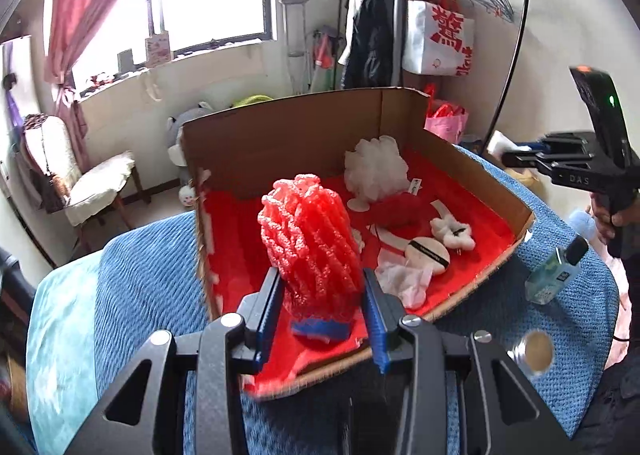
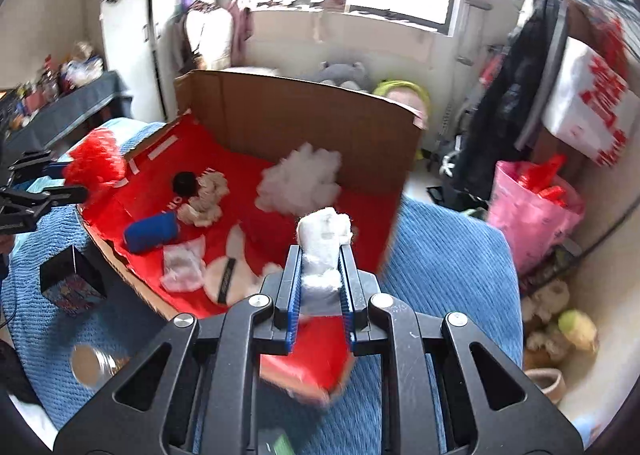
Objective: Organize soft objects
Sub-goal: 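Carry the red mesh net and white rolled cloth over the box with both tools, then lower into the box and open both tools to drop net and cloth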
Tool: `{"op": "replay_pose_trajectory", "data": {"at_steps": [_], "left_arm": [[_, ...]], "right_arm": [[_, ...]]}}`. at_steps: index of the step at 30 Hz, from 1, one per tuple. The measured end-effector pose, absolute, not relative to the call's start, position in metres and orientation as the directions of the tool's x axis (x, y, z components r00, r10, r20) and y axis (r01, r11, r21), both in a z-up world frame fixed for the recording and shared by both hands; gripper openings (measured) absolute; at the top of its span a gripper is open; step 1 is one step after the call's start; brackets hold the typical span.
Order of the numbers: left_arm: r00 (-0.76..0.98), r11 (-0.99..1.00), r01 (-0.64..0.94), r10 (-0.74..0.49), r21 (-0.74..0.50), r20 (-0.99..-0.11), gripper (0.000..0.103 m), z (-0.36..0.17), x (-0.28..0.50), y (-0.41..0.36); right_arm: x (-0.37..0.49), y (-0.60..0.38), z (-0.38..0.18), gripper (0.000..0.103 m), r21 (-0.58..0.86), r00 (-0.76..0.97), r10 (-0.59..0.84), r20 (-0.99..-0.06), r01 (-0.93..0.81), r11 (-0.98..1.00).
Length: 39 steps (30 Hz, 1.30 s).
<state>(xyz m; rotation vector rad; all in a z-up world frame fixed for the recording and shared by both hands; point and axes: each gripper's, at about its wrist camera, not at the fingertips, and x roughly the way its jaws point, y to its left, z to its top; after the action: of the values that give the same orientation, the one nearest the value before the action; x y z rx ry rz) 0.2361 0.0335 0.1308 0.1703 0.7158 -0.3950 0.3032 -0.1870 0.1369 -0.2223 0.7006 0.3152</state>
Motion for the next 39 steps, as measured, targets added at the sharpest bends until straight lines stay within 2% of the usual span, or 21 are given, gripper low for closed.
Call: {"op": "replay_pose_trajectory", "data": {"at_steps": [15,22,39], "left_arm": [[0.533,0.904,0.427,-0.268,-0.018,-0.802,0.041,0.124,0.362,0.006],[0.492,0.905,0.424,-0.229,0.002,-0.840,0.041,0.113,0.397,0.002],[0.415,0.922,0.387,-0.180,-0.006,-0.892,0.042,0.068,0.441,0.001]], "right_arm": [[0.418,-0.078,0.127,0.017,-0.101,0.512,0.243,-0.824,-0.554,0.826],[0.460,-0.057,0.104,0.017,-0.054,0.424,0.226,-0.877,-0.555,0.830],[0.508,-0.046,0.061,0.017,-0.003,0.329,0.201,-0.923,-0.526,0.850]]}}
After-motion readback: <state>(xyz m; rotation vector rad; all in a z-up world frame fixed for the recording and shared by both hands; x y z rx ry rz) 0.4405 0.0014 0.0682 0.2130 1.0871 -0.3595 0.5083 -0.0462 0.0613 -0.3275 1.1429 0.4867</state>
